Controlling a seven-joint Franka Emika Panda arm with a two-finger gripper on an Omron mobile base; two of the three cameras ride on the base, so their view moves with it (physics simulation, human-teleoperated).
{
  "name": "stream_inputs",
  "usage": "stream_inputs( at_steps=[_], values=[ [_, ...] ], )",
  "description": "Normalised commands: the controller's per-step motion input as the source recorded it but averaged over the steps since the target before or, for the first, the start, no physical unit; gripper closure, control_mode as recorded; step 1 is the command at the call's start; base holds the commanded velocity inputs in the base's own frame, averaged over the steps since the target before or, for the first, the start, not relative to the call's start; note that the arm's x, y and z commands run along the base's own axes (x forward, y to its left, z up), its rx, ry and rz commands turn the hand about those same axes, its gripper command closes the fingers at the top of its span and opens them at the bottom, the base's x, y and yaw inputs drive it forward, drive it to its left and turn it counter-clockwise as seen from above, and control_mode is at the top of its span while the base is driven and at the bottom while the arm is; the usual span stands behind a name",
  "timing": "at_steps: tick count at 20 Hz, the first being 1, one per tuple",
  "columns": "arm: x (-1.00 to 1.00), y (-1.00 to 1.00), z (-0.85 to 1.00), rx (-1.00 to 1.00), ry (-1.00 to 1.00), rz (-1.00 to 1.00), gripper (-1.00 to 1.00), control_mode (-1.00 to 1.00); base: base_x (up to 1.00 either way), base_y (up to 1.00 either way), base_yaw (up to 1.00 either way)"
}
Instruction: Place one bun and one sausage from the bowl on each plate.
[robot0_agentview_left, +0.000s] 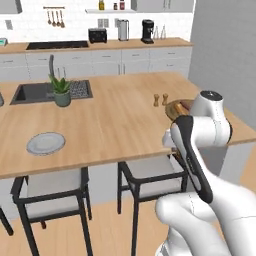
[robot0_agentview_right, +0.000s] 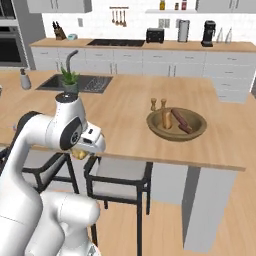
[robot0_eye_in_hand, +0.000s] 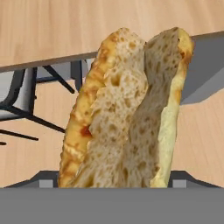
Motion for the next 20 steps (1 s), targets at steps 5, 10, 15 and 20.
stream_inputs(
  at_steps=[5, 10, 15, 20],
  values=[
    [0.0, 0.0, 0.0, 0.0, 0.0, 0.0, 1.0, 1.0, -0.33, 1.0, -0.02],
    [0.0, 0.0, 0.0, 0.0, 0.0, 0.0, 1.0, 1.0, 0.13, 1.0, 0.0],
    [0.0, 0.0, 0.0, 0.0, 0.0, 0.0, 1.0, 1.0, 0.5, 0.99, -0.03],
    [0.0, 0.0, 0.0, 0.0, 0.0, 0.0, 1.0, 1.0, 0.59, 0.72, -0.03]
  ],
)
